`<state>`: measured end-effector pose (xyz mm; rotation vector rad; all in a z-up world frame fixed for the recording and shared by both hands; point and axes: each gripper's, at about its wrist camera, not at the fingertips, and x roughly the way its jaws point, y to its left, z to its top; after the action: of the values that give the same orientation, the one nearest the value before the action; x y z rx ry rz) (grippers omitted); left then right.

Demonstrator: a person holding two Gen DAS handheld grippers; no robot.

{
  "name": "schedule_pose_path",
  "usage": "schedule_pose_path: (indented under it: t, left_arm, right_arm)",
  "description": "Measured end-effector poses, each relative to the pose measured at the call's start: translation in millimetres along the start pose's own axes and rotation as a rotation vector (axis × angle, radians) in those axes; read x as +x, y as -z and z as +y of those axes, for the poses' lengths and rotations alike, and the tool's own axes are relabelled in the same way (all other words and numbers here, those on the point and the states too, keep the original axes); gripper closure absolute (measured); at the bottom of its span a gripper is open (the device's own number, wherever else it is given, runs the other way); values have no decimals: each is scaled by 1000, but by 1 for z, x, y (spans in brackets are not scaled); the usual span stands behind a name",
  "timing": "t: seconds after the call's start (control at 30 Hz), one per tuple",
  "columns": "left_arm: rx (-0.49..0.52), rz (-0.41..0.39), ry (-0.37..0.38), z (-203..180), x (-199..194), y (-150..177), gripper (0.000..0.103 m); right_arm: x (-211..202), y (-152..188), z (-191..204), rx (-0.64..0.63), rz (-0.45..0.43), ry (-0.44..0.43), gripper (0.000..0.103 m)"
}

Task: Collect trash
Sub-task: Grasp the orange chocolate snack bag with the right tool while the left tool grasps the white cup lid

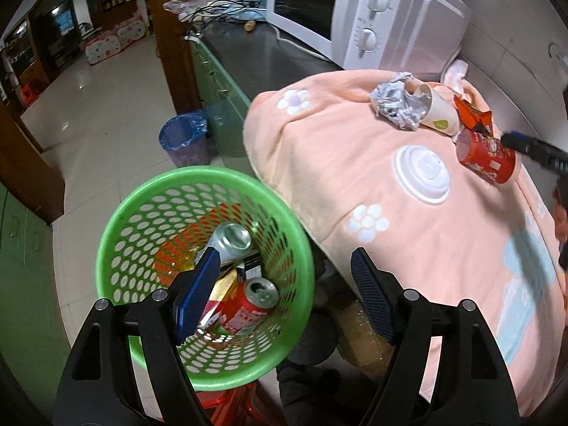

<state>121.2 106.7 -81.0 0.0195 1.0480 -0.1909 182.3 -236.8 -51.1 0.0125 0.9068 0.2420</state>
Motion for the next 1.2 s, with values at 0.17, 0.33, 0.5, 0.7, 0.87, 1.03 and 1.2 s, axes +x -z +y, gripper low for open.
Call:
schedule_pose_path:
  t: [0.17, 0.33, 0.5, 0.7, 0.87, 1.03, 1.2]
  left_arm:
    - [27, 0, 23, -17, 5, -11, 28]
    - [66, -4, 43, -36, 10, -22, 25]
    - [99, 0, 62, -54, 17, -31, 18]
    - [140, 7, 87, -79, 27, -41, 13]
    - [181, 9, 106, -97, 37, -49, 13]
    - [205, 9, 138, -112, 49, -58, 12]
    - [249, 12, 160, -132, 63, -66, 12]
  right_arm:
    - [16, -20, -26, 35, 12, 35, 15]
    - [42, -37, -44, 67, 51, 57, 15]
    - [67, -41, -58, 103, 99, 66, 14]
    - [89, -40, -71, 135, 142, 49, 12]
    - [92, -39, -72, 134, 134, 41, 12]
    - [89, -39, -74, 136, 126, 45, 27]
    - [82, -36, -71, 120, 113, 42, 35]
